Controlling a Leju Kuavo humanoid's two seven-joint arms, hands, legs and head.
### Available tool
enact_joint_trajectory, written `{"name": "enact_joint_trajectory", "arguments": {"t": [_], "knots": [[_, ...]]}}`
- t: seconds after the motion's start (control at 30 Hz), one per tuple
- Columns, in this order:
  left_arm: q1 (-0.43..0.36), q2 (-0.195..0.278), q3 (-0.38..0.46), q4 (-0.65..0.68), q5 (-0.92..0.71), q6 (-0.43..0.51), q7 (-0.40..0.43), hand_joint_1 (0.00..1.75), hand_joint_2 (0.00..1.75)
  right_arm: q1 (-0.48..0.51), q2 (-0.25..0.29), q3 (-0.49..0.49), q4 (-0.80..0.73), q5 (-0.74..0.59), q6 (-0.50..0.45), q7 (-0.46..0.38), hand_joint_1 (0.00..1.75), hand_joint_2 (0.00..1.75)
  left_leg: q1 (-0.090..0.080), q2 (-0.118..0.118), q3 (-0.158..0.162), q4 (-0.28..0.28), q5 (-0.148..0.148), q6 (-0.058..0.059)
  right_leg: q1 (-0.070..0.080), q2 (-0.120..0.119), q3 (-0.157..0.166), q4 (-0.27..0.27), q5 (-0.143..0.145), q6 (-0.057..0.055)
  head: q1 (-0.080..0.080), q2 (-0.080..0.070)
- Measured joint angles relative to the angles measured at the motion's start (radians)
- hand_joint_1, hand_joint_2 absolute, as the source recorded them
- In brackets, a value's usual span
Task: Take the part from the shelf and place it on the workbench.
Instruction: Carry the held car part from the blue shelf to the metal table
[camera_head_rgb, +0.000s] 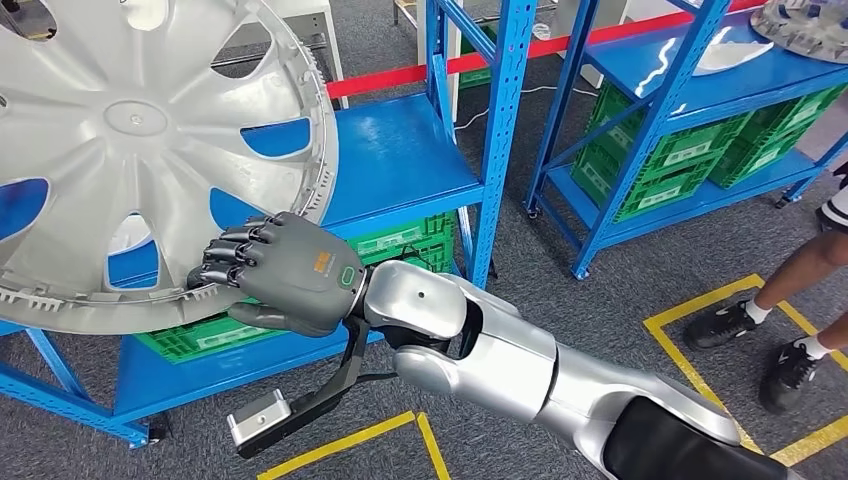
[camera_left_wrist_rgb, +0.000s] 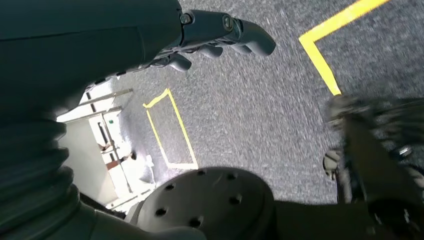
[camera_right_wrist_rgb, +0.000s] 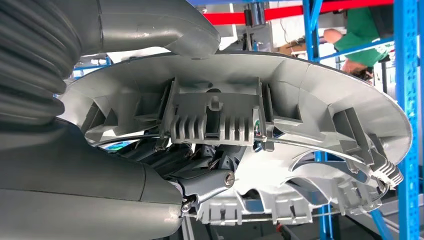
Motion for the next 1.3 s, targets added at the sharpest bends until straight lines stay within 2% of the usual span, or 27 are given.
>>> {"name": "enact_joint_trajectory", "arguments": {"t": [0.03,0.07,0.1,0.13,0.2,0.27,0.37,0.43,0.5,0.53,0.57,0.6,0.67,0.73,0.77,0.8,0.87,0.9,0.93,1.0,1.03,1.07,1.1,1.17,1.2,1.23,1.3], "knots": [[0.0,0.001,0.0,0.0,-0.003,0.0,0.0,0.0,1.75,0.001,0.0,0.001,0.0,0.001,0.002,0.001,1.75,1.75,0.002,0.0,-0.01,0.053,-0.019,-0.005,-0.001,0.0,-0.014,0.002,0.01,0.002,0.0,0.0],[0.0,0.002,0.0,0.0,-0.006,0.0,0.0,0.0,1.75,0.002,0.0,0.001,0.0,0.002,0.006,0.002,1.75,1.75,0.005,0.0,-0.006,0.081,-0.015,-0.01,-0.004,-0.001,-0.029,0.005,0.019,0.006,0.0,0.0],[0.0,0.003,0.0,0.0,-0.009,0.0,0.0,0.0,1.75,0.003,-0.001,0.001,0.0,0.002,0.009,0.002,1.75,1.75,0.008,0.0,0.016,0.071,0.007,-0.014,-0.007,-0.001,-0.044,0.009,0.028,0.01,0.0,0.0],[0.0,0.004,0.0,-0.001,-0.011,0.0,0.0,0.0,1.75,0.003,-0.001,0.001,0.0,0.002,0.011,0.003,1.75,1.75,0.011,0.001,0.054,0.03,0.036,-0.019,-0.011,-0.001,-0.059,0.014,0.036,0.015,0.0,0.0],[-0.002,0.004,0.0,-0.002,-0.012,-0.001,0.0,0.0,1.75,0.003,-0.003,0.001,0.0,0.002,0.013,0.003,1.75,1.75,0.015,0.0,0.15,-0.106,0.048,-0.024,-0.014,-0.001,-0.083,0.027,0.049,0.029,-0.001,0.0],[-0.003,0.004,0.0,-0.002,-0.009,-0.002,-0.001,0.0,1.75,0.003,-0.005,0.001,0.0,0.002,0.013,0.003,1.75,1.75,0.013,-0.002,0.197,-0.184,0.028,-0.013,-0.012,-0.001,-0.095,0.035,0.063,0.042,-0.001,0.0],[0.002,0.003,0.0,-0.002,-0.002,-0.003,-0.004,0.0,1.75,0.003,-0.005,0.002,0.001,0.002,0.012,0.003,1.75,1.75,0.01,-0.001,0.179,-0.184,0.043,0.024,-0.013,0.0,-0.107,0.04,0.073,0.06,0.0,0.0],[0.004,0.002,0.0,-0.002,0.003,-0.001,-0.004,0.0,1.75,0.003,-0.005,0.003,0.001,0.002,0.012,0.002,1.75,1.75,0.01,0.003,0.157,-0.185,0.064,0.045,-0.015,0.001,-0.133,0.1,0.009,0.07,0.001,0.0],[0.008,0.002,0.001,-0.002,0.011,0.002,-0.004,0.0,1.75,0.003,-0.004,0.005,0.001,0.002,0.012,0.002,1.75,1.75,0.006,0.003,0.128,-0.184,0.088,0.054,-0.016,0.002,-0.17,0.229,-0.09,0.074,0.002,0.0],[0.01,0.002,0.001,-0.002,0.013,0.004,-0.004,0.0,1.75,0.003,-0.003,0.006,0.002,0.002,0.012,0.003,1.75,1.75,0.003,0.003,0.112,-0.184,0.1,0.056,-0.015,0.002,-0.18,0.289,-0.118,0.073,0.002,0.0],[0.013,0.001,0.002,-0.002,0.015,0.005,-0.004,0.0,1.75,0.003,-0.002,0.008,0.002,0.002,0.013,0.003,1.75,1.75,0.0,0.003,0.096,-0.183,0.112,0.057,-0.013,0.003,-0.178,0.324,-0.124,0.07,0.002,0.0],[0.015,0.001,0.002,-0.002,0.017,0.006,-0.004,0.0,1.75,0.003,-0.001,0.009,0.003,0.002,0.013,0.003,1.75,1.75,-0.003,0.003,0.081,-0.183,0.124,0.058,-0.01,0.003,-0.159,0.325,-0.109,0.064,0.003,0.0],[0.016,0.0,0.003,-0.002,0.018,0.007,-0.003,0.0,1.75,0.003,0.002,0.009,0.005,0.002,0.013,0.003,1.75,1.75,-0.01,0.002,0.054,-0.182,0.148,0.058,0.001,0.005,-0.067,0.223,-0.066,0.041,0.003,0.0],[0.017,-0.003,0.004,-0.002,0.019,0.008,-0.002,0.0,1.75,0.002,0.008,0.009,0.005,0.002,0.013,0.003,1.75,1.75,-0.014,0.001,0.038,-0.184,0.169,0.053,0.013,0.004,0.033,0.079,-0.069,0.021,0.002,0.0],[0.017,-0.004,0.005,-0.002,0.019,0.008,-0.002,0.0,1.75,0.0,0.011,0.009,0.005,0.002,0.013,0.003,1.75,1.75,-0.012,0.002,0.036,-0.186,0.179,0.048,0.017,0.003,0.058,0.036,-0.078,0.016,0.003,0.0],[0.018,-0.005,0.007,-0.002,0.02,0.009,-0.001,0.0,1.75,-0.001,0.013,0.009,0.005,0.002,0.013,0.003,1.75,1.75,-0.01,0.003,0.035,-0.191,0.189,0.041,0.019,0.002,0.065,0.017,-0.08,0.016,0.005,0.0],[0.018,-0.004,0.009,-0.002,0.02,0.012,-0.003,0.0,1.75,-0.003,0.014,0.009,0.005,0.003,0.013,0.002,1.75,1.75,-0.008,0.002,0.032,-0.199,0.2,0.029,0.017,0.001,0.054,0.003,-0.054,0.012,0.008,0.0],[0.018,-0.004,0.01,-0.002,0.021,0.014,-0.006,0.0,1.75,-0.004,0.015,0.009,0.006,0.004,0.013,0.002,1.75,1.75,-0.008,0.001,0.025,-0.19,0.183,0.024,0.014,-0.001,0.045,-0.004,-0.038,0.007,0.006,0.0],[0.019,-0.004,0.01,-0.002,0.021,0.015,-0.007,0.0,1.75,-0.005,0.018,0.009,0.006,0.004,0.013,0.002,1.75,1.75,-0.008,0.0,0.014,-0.163,0.146,0.019,0.009,-0.002,0.034,-0.012,-0.02,0.004,0.005,0.0],[0.019,-0.003,0.01,-0.002,0.021,0.016,-0.008,0.0,1.75,-0.005,0.021,0.009,0.007,0.005,0.013,0.002,1.75,1.75,-0.002,0.0,-0.013,-0.051,0.042,0.008,0.005,-0.002,0.005,-0.015,0.009,0.002,0.002,0.0],[0.019,-0.002,0.01,-0.002,0.019,0.017,-0.007,0.0,1.75,-0.005,0.022,0.009,0.008,0.005,0.013,0.003,1.75,1.75,0.0,0.0,-0.022,0.013,0.007,0.002,0.004,-0.003,-0.012,-0.014,0.022,0.004,0.001,0.0],[0.018,0.0,0.01,-0.002,0.017,0.017,-0.007,0.0,1.75,-0.005,0.022,0.009,0.011,0.006,0.014,0.003,1.75,1.75,0.003,0.0,-0.023,0.061,-0.002,-0.003,0.003,-0.004,-0.028,-0.013,0.035,0.007,0.001,0.0],[0.018,0.002,0.01,-0.002,0.014,0.017,-0.007,0.0,1.75,-0.005,0.022,0.009,0.013,0.007,0.014,0.004,1.75,1.75,0.005,0.0,-0.01,0.082,0.012,-0.008,0.001,-0.005,-0.046,-0.01,0.047,0.01,0.001,0.0],[0.017,0.005,0.01,-0.002,0.009,0.017,-0.006,0.0,1.75,-0.005,0.022,0.009,0.018,0.009,0.014,0.004,1.75,1.75,0.012,0.0,0.067,0.022,0.06,-0.019,-0.005,-0.006,-0.082,0.002,0.068,0.02,0.001,0.0],[0.015,0.006,0.01,-0.003,0.007,0.017,-0.006,0.0,1.75,-0.005,0.022,0.009,0.019,0.009,0.014,0.005,1.75,1.75,0.014,0.0,0.125,-0.048,0.06,-0.025,-0.007,-0.005,-0.099,0.011,0.076,0.027,0.0,0.0],[0.013,0.006,0.01,-0.003,0.006,0.017,-0.005,0.0,1.75,-0.005,0.022,0.008,0.019,0.009,0.014,0.006,1.75,1.75,0.015,-0.001,0.174,-0.113,0.046,-0.021,-0.007,-0.005,-0.111,0.02,0.084,0.033,0.0,0.0],[0.01,0.007,0.01,-0.004,0.001,0.016,-0.005,0.0,1.75,-0.005,0.022,0.008,0.02,0.01,0.012,0.011,1.75,1.75,0.011,-0.001,0.217,-0.186,0.009,-0.004,-0.003,-0.005,-0.122,0.03,0.098,0.045,-0.001,0.0]]}}
